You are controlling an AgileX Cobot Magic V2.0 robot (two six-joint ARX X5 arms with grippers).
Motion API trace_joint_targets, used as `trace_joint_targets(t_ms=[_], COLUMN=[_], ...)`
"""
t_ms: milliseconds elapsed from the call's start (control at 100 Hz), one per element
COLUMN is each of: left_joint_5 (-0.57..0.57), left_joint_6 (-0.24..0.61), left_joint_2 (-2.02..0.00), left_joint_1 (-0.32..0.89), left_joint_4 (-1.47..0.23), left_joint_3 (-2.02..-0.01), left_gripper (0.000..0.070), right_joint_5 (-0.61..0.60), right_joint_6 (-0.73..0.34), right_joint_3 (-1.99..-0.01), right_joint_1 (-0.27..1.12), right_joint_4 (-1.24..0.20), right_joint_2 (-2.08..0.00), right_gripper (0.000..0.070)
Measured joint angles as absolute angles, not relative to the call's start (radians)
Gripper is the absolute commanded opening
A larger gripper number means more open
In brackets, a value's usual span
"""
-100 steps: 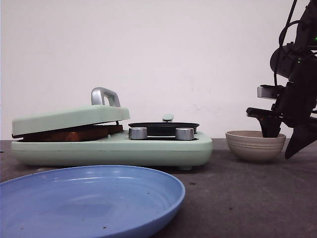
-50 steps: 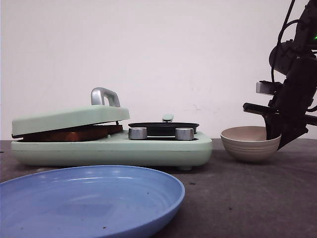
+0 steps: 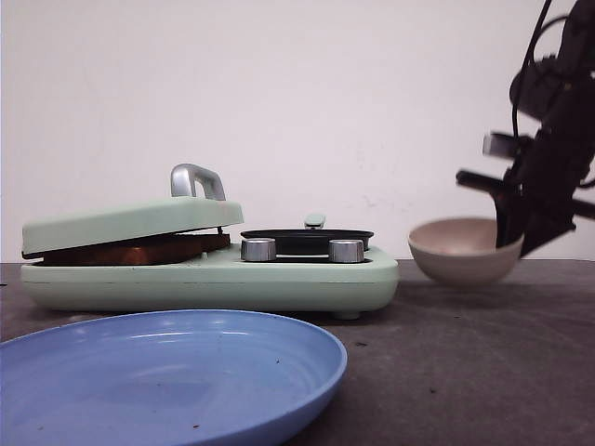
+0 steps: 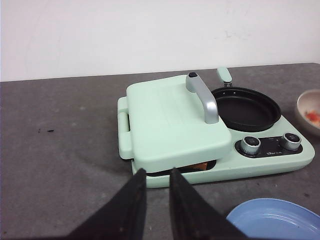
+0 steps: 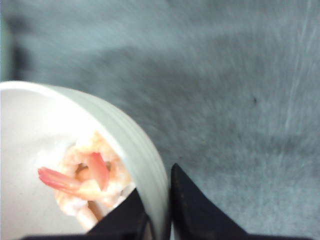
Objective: Make breakfast with bread and shrimp
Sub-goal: 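Grip the bowl rim with the right gripper and lift it, then tilt the bowl over the frying pan to pour the shrimp in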
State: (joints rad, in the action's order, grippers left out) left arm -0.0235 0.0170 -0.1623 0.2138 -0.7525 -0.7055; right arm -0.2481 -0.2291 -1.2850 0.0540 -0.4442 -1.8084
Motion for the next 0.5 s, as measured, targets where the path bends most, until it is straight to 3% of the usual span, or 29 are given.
trace_joint_targets(t_ms=[310,500], left_joint_5=[-0.023,-0.023], left_joint_6=[0.017,0.017], left_joint_2=[-0.162,-0.162], left_joint_1=[0.214,0.214], left_joint_4=[-0.752,-0.752], left_joint_3=[-0.706,-0.706], left_gripper=[0.0029,0.0029], right_joint_5=[-0.379,-0.386], right_joint_6=[-0.265,-0.306], right_joint_3=[-1.285,-1.285], right_joint_1=[0.069,0.15], right_joint_4=[-0.388,-0.298], right_joint_2=[-1.67,-1.656], right_gripper=[0.0,0.0])
